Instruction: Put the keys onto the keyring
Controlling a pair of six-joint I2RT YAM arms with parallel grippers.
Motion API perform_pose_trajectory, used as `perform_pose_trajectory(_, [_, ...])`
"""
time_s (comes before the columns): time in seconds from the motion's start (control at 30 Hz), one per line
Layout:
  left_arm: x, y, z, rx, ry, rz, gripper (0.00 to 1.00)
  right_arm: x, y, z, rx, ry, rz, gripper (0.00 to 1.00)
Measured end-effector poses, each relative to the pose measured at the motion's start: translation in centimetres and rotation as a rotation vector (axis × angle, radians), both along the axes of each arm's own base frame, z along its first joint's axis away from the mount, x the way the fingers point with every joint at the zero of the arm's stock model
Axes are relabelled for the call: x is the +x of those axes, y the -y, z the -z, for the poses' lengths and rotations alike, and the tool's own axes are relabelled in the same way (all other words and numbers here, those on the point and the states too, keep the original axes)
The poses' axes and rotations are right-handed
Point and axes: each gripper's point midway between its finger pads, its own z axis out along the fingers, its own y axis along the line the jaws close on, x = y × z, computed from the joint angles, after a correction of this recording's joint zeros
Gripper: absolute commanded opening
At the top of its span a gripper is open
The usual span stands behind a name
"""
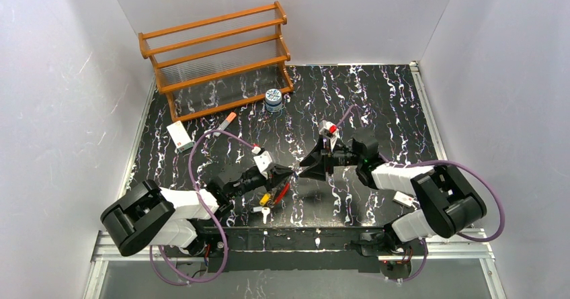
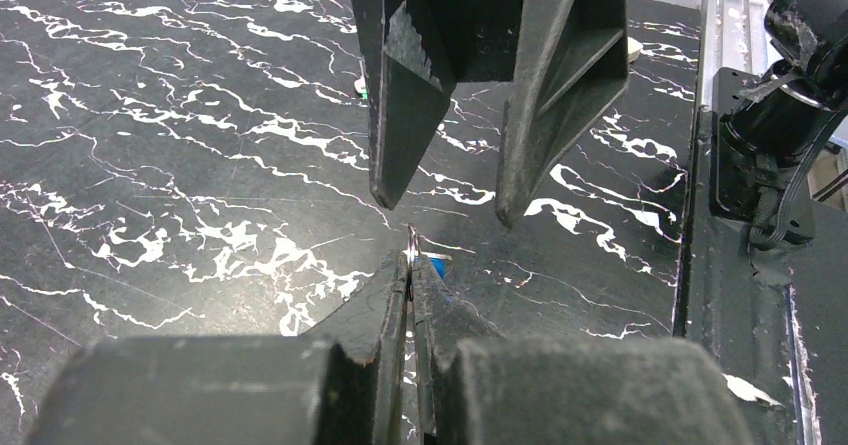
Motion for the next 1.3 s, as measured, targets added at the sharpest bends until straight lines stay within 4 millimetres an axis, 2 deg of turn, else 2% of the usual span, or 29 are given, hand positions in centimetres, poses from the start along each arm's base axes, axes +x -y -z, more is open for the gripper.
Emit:
perform_pose_trajectory(0.2, [-0.3, 0.1, -0.2, -0.004, 0.007, 0.019, 0.0, -0.4, -0.4, 0.7, -0.004, -0.026, -0.03, 0.45])
perform_pose_trajectory(0.37, [-0.5, 0.2, -0.2, -0.004, 0.007, 0.03, 0.0, -0.2, -0.7, 0.6, 0.001, -0.025, -0.034, 0.41])
perform_pose_trajectory(0.53, [-0.7, 0.3, -0.2, -0.005, 0.006, 0.041, 0.0, 0.2, -0.9, 0.5, 0.005, -0.019, -0.039, 0.19])
perform_pose_trajectory(0.63, [-0.7, 0.3, -0.2, -0.004, 0.006, 0.042, 0.0, 0.2, -1.0, 0.4, 0.006, -0.026, -0.056, 0.1])
perform_pose_trajectory(0.7, [-0.7, 0.3, -0.2, -0.004, 0.006, 0.042, 0.0, 0.0, -1.0, 0.5, 0.006, -0.03, -0.065, 0.07])
perform_pose_trajectory(1.1, [-0.6, 0.1, -1.0, -0.019, 0.02, 0.033, 0.0, -0.3, -0.8, 0.5, -0.001, -0.013, -0.079, 0.04])
perform_pose_trajectory(1.3, [-0.6, 0.1, -1.1, -0.021, 0.022, 0.033, 0.0, -0.4, -0.7, 0.7, -0.009, -0.003, -0.081, 0.08])
